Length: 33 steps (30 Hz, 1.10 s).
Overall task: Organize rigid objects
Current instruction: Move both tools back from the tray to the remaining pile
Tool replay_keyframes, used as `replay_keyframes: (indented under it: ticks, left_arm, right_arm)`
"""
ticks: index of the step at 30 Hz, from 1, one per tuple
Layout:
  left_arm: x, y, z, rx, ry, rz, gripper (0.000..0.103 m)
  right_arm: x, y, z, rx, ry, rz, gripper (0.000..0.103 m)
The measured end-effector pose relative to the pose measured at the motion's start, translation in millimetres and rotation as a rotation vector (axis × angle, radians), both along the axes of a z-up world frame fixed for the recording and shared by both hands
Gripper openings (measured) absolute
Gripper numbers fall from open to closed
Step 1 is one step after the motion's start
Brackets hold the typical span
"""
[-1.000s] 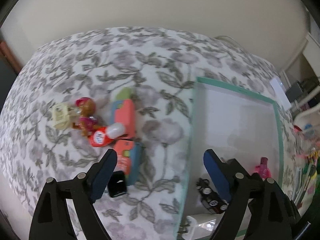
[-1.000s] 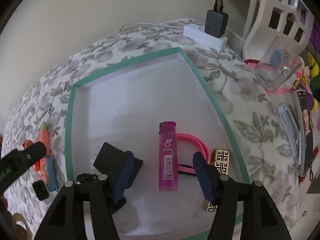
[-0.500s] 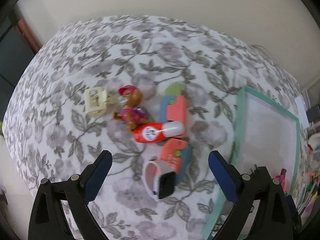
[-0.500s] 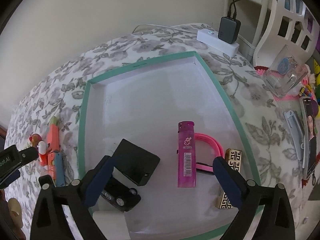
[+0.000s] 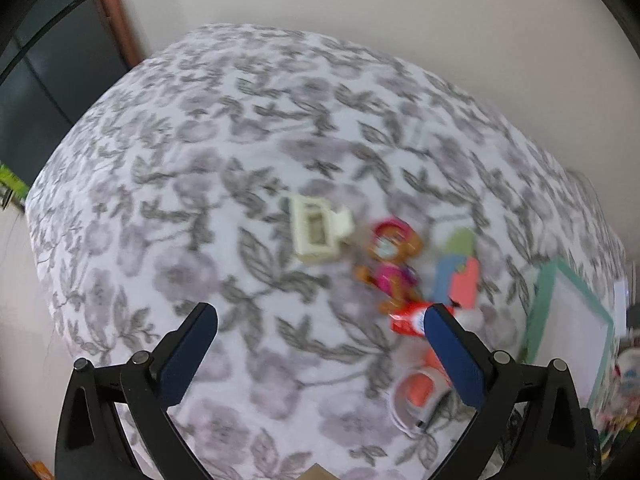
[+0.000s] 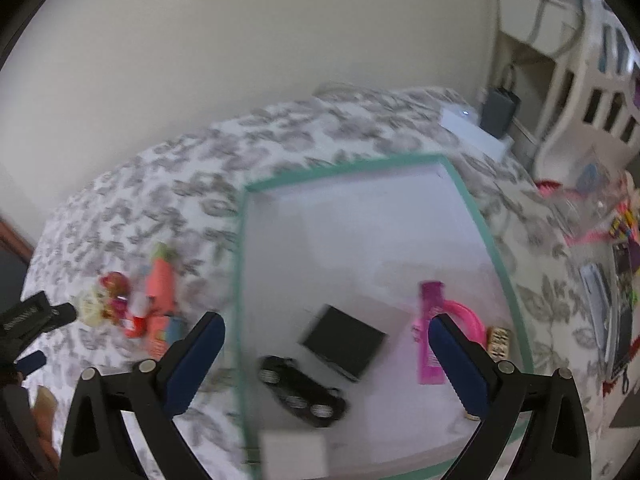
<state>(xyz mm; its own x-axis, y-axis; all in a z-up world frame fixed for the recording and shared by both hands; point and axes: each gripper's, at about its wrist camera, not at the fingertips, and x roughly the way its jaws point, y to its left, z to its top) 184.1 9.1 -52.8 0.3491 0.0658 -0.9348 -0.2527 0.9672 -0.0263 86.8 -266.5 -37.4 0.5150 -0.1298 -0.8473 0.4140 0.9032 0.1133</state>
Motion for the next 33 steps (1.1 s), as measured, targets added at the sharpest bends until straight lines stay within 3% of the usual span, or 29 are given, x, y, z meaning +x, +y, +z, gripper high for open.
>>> replay_keyframes:
  ticks: [4, 11, 20, 27, 33]
  left_arm:
    - [2, 22, 6, 0.029, -0.028, 0.031, 0.103]
    - [3, 51, -1, 0.028, 0.009, 0.082, 0.103]
    - [4, 80, -29, -0.002, 0.098, 0.130, 0.103]
    - [1, 106, -34, 0.001, 0.116, 0.200, 0.103]
    - [4, 97, -37, -0.018, 0.124, 0.156, 0.103]
  right_arm:
    - [14, 33, 6, -0.004, -0.004, 0.092, 0.103]
    - [31, 77, -7, 0.018, 0.045, 0.186, 0.103]
    - [43, 114, -39, 0.068, 0.125, 0.258, 0.103]
    - [43, 122, -59, 0.079, 0.175, 0.274, 0.103]
    - [42, 127, -67, 0.054, 0.204, 0.291, 0.090]
